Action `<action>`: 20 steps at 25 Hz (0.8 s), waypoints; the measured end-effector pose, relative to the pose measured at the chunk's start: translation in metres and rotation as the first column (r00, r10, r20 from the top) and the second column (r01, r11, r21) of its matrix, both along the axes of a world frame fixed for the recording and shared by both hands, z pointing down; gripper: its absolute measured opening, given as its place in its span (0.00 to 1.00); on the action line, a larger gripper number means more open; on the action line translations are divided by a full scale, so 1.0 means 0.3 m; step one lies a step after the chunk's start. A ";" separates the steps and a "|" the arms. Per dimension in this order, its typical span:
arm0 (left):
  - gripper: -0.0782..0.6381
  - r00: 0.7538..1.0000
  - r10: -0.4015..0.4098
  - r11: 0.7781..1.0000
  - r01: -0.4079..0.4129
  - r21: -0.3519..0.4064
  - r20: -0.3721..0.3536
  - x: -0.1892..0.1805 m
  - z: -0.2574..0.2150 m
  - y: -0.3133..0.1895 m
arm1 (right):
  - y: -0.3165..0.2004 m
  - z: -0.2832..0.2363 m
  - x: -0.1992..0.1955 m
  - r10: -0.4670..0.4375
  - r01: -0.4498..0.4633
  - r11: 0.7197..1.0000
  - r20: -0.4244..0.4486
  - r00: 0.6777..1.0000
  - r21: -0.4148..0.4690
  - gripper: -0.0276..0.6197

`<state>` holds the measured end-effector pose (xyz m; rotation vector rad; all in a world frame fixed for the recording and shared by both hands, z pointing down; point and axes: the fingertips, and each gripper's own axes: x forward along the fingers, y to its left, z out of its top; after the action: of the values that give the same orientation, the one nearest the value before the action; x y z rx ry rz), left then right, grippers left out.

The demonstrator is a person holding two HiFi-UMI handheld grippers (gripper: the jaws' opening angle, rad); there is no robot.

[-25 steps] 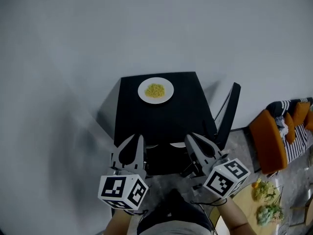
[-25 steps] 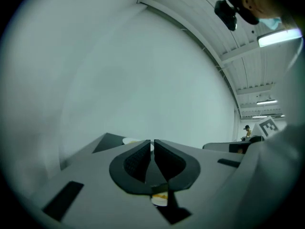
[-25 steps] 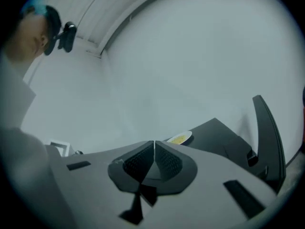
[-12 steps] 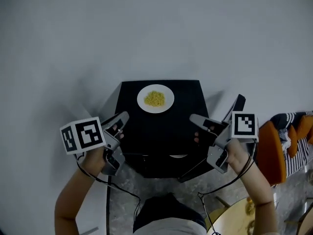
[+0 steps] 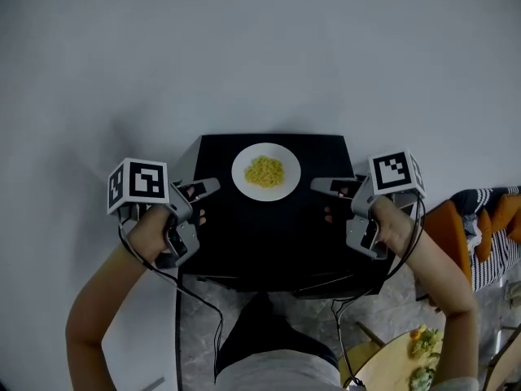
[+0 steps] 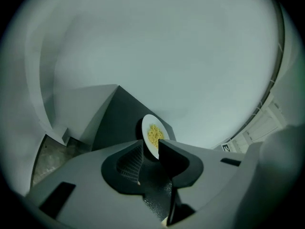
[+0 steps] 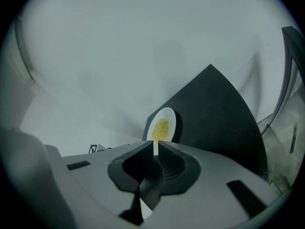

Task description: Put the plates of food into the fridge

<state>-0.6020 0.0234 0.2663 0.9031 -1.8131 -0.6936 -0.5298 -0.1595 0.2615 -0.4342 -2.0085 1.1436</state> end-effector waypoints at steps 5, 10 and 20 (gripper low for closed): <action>0.23 0.996 0.090 0.996 -0.090 -0.009 -0.002 0.025 0.006 -0.023 | -0.012 0.003 -0.003 0.008 -0.008 0.999 -0.011 1.000 0.042 0.09; 0.24 0.987 0.159 0.986 -0.160 -0.045 -0.015 0.050 0.008 -0.037 | 0.002 0.012 0.009 -0.003 0.005 1.000 -0.066 0.998 0.026 0.17; 0.23 0.970 0.225 0.973 -0.229 -0.035 -0.091 0.094 -0.003 -0.073 | 0.043 0.016 0.037 -0.036 0.034 0.999 -0.151 0.988 -0.015 0.17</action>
<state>-0.5738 0.0014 0.2653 1.0165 -1.6122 -0.5361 -0.5186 -0.1465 0.2662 -0.3763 -1.8561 1.1339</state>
